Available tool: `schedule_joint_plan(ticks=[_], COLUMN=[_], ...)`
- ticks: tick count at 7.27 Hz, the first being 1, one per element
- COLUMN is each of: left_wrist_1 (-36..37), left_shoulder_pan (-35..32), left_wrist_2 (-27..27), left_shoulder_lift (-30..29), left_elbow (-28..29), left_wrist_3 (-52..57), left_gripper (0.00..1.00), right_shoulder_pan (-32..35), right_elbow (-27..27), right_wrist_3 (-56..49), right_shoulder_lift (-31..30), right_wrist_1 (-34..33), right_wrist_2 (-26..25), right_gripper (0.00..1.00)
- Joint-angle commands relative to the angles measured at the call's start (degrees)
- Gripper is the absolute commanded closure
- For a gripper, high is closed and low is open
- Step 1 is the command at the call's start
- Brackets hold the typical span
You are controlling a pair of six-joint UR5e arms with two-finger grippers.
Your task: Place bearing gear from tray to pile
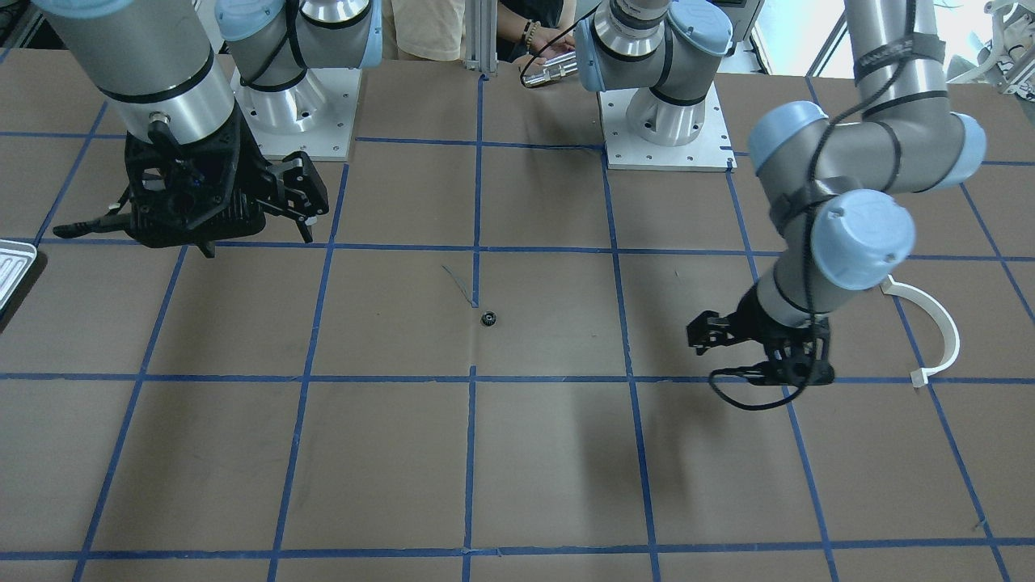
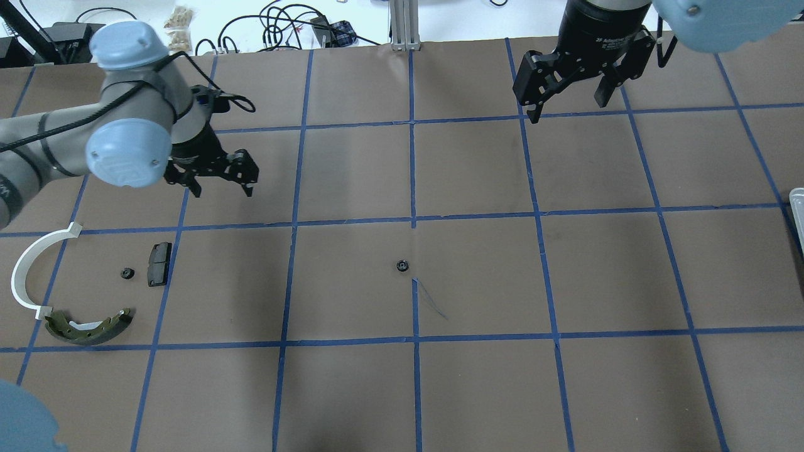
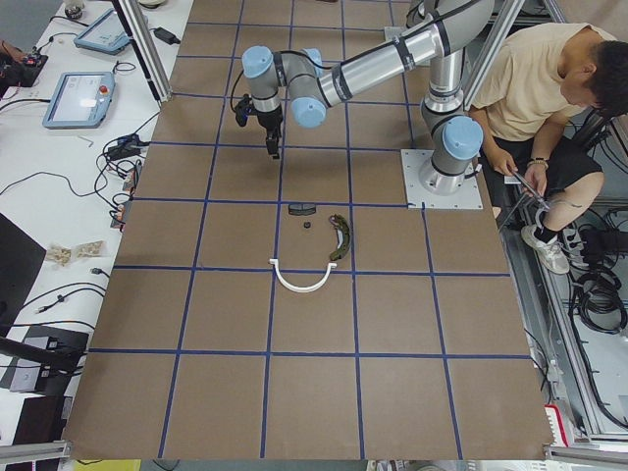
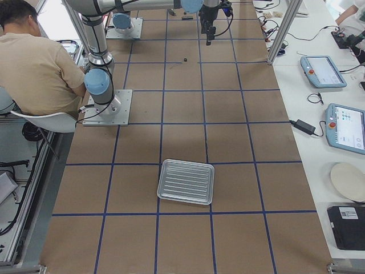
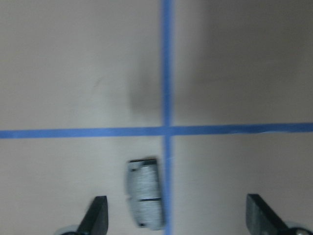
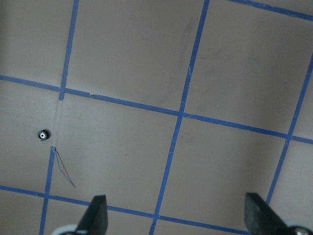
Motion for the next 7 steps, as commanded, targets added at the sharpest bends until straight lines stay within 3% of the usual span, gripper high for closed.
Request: schedule_joint_plan(ticks=[1,2,4,5,7], left_wrist_1=[1.92,2.1,3.23,7.25,11.32], left_shoulder_pan=[-13.27,-15.76,-19.8,-21.48,-23.16], left_wrist_2=[-0.7,-4.09,-5.18,-5.36,-11.4], left_shoulder_lift=[-1.3,-1.65,-3.67,-5.24,-8.06], left_elbow=[-0.36,-0.97,-1.06,-1.67,-3.26], left_wrist_3=[-8.94,-13.85,-15.3,-16.09,-17.24], left_gripper=[0.0,0.0,0.0,0.0,0.0], right_shoulder_pan=[-0.04,-0.04,-0.21,-0.04,-0.04], right_elbow=[2.35,3.15,8.23,9.56,9.92], right_wrist_3=[-0.64,-0.39,-0.47,0.23,-0.03], right_shoulder_lift=[-1.79,-2.67,-2.94,-4.07,-4.7], right_wrist_1=[0.05,-0.03,-0.65,-1.0,-1.09], right_wrist_2=[-1.83,-0.78,-1.64,-1.48,-1.12], right_gripper=[0.0,0.0,0.0,0.0,0.0])
